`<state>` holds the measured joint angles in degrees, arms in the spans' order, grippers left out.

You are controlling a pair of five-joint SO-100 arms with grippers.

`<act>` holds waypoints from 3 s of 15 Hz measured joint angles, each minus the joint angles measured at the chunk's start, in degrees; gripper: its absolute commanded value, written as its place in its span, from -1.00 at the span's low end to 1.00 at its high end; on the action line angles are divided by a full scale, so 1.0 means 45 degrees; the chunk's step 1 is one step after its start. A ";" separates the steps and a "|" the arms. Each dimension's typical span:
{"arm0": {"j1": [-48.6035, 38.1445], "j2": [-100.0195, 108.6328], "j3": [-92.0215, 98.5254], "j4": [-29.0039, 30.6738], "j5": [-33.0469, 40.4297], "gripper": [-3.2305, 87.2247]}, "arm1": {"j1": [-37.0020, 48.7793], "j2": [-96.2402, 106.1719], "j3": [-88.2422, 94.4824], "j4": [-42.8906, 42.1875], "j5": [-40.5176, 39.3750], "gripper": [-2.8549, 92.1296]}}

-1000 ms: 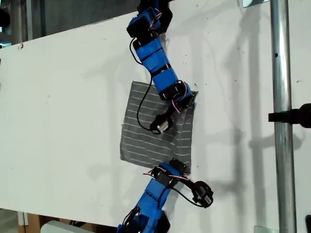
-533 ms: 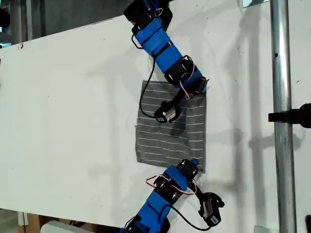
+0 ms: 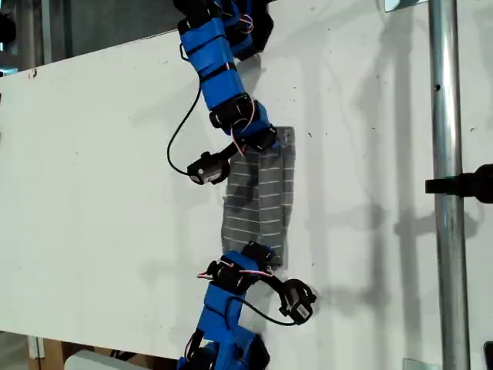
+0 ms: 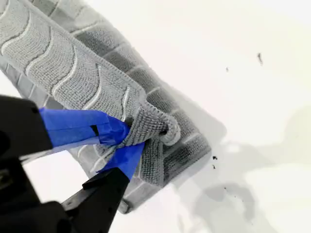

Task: Grasp corners of a towel and fold twice.

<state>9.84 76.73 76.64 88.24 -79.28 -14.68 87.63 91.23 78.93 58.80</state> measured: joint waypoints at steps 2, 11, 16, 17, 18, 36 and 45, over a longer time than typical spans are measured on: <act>-0.1680 0.0059 0.0176 0.0273 0.1289 -0.99 | 0.1621 0.0781 0.1309 -0.0391 -0.1387 -0.95; -0.7188 0.1895 -0.0039 0.0508 0.6895 -0.99 | 0.5879 0.3633 0.1660 0.0195 -0.6094 -0.95; -0.5566 0.1855 0.2285 -0.1387 0.5234 -0.98 | 0.4199 0.2598 0.3223 -0.0078 -0.4492 -0.95; -0.5234 0.1523 0.2305 -0.1504 0.4766 -0.98 | 0.4121 0.2344 0.3770 -0.0488 -0.4238 -0.95; -0.5000 0.1016 0.2188 -0.1562 0.4316 -0.98 | 0.4121 0.2031 0.4355 -0.0977 -0.4102 -0.95; -0.4453 0.6211 0.5234 0.1074 0.3047 -0.26 | 0.5801 0.8203 0.6602 0.2285 -0.1758 -0.45; -0.1250 2.5840 1.9785 -0.3105 -0.0469 -0.99 | -0.0273 2.0801 1.5273 0.1738 0.8750 -0.61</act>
<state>4.22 193.01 165.67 74.27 -81.39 -15.91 181.23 159.96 86.75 98.17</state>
